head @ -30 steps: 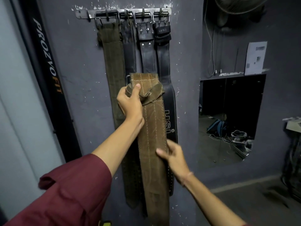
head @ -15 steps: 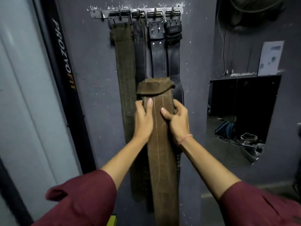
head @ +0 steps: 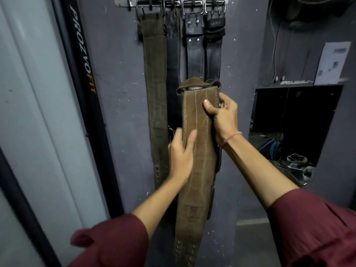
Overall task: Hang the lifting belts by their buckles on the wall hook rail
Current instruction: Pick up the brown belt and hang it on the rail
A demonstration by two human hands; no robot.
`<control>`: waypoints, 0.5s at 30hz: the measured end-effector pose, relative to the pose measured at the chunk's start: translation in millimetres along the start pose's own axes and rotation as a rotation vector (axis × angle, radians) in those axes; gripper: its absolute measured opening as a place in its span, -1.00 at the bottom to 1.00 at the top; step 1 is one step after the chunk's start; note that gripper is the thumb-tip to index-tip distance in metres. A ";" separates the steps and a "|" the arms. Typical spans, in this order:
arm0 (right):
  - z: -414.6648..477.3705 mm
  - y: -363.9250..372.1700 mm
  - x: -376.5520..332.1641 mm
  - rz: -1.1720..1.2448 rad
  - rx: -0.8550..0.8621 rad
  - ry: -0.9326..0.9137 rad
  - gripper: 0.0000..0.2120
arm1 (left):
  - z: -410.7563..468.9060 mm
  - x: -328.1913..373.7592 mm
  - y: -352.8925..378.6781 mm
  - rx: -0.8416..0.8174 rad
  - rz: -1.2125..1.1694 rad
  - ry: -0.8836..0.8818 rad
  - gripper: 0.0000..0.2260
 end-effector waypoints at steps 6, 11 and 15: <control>-18.2 4.1 3.5 -0.004 -0.005 -0.010 -0.78 | 66.5 27.3 -10.9 0.012 0.025 -0.046 -0.76; -78.1 8.1 43.2 -0.073 -0.038 0.020 -0.71 | 65.1 14.2 -15.3 0.129 0.026 -0.045 -0.70; -150.1 -3.8 128.1 0.027 -0.121 0.277 -0.75 | 61.7 2.7 -26.1 0.218 0.043 -0.074 -0.71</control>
Point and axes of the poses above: each hand's wrist, its own z-axis towards the middle knuckle, its own y-axis out of the palm, x = y × z, the point moved 9 cm from there along z, towards the middle knuckle, and after that the axes turned 12 degrees about -x, right-handed, at the moved point
